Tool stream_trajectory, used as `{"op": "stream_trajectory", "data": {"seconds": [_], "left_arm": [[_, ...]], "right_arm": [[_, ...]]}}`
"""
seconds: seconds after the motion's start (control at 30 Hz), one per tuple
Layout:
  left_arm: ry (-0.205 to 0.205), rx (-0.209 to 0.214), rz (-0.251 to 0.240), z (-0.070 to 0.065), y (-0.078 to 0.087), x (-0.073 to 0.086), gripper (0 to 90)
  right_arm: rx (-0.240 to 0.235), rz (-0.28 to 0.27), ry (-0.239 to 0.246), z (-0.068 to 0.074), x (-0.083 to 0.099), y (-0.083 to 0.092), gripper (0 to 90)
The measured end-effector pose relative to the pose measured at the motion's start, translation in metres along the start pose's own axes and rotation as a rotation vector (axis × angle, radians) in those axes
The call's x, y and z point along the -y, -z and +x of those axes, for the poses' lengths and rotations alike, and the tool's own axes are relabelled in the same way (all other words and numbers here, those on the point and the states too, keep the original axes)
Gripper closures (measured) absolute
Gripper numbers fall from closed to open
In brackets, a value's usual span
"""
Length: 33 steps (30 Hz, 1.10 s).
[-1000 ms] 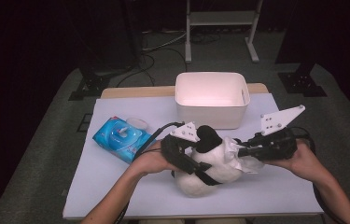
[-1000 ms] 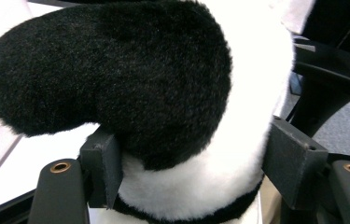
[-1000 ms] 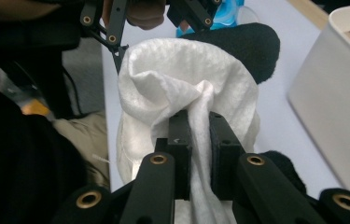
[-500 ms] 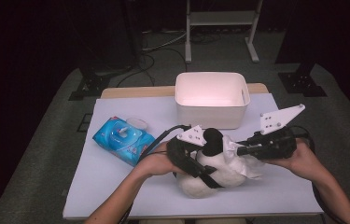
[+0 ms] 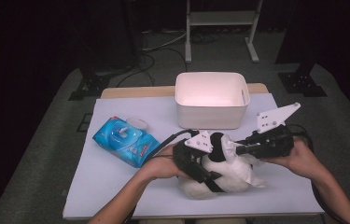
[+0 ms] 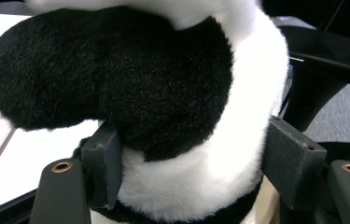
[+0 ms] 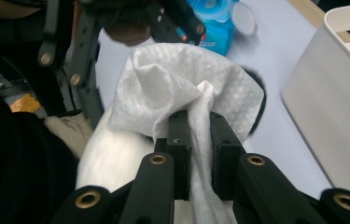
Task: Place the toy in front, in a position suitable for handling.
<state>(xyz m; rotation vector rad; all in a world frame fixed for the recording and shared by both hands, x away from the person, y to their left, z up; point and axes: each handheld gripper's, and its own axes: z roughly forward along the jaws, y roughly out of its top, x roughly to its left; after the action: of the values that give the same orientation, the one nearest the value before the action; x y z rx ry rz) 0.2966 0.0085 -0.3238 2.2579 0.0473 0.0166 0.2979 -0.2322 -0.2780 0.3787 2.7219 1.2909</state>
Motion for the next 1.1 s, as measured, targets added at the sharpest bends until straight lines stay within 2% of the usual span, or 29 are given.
{"op": "stream_trajectory", "data": {"seconds": [0.17,0.37,0.47,0.77,0.93,1.0,1.1], "left_arm": [[0.012,0.007,0.001,0.003,0.0,0.0,29.2],[0.015,0.034,-0.011,0.004,0.001,0.003,22.3],[0.019,0.02,0.006,0.005,0.002,0.006,19.9],[0.071,0.018,0.03,0.014,0.003,0.036,17.8],[0.083,0.006,0.029,0.016,0.005,0.043,16.3],[0.102,0.004,0.044,0.017,0.004,0.047,13.2],[0.13,0.021,0.04,0.019,0.001,0.052,11.9]], "right_arm": [[0.006,-0.007,-0.001,-0.001,-0.003,-0.002,81.0],[-0.016,-0.008,-0.017,-0.002,0.007,0.001,81.0],[-0.009,0.003,-0.027,-0.002,0.013,0.003,81.0],[0.008,0.003,-0.067,-0.005,0.031,0.01,81.0],[0.009,0.001,-0.073,-0.006,0.037,0.012,81.0],[0.009,0.0,-0.079,-0.006,0.04,0.013,80.9],[0.006,-0.004,-0.09,-0.006,0.045,0.013,80.9]]}}
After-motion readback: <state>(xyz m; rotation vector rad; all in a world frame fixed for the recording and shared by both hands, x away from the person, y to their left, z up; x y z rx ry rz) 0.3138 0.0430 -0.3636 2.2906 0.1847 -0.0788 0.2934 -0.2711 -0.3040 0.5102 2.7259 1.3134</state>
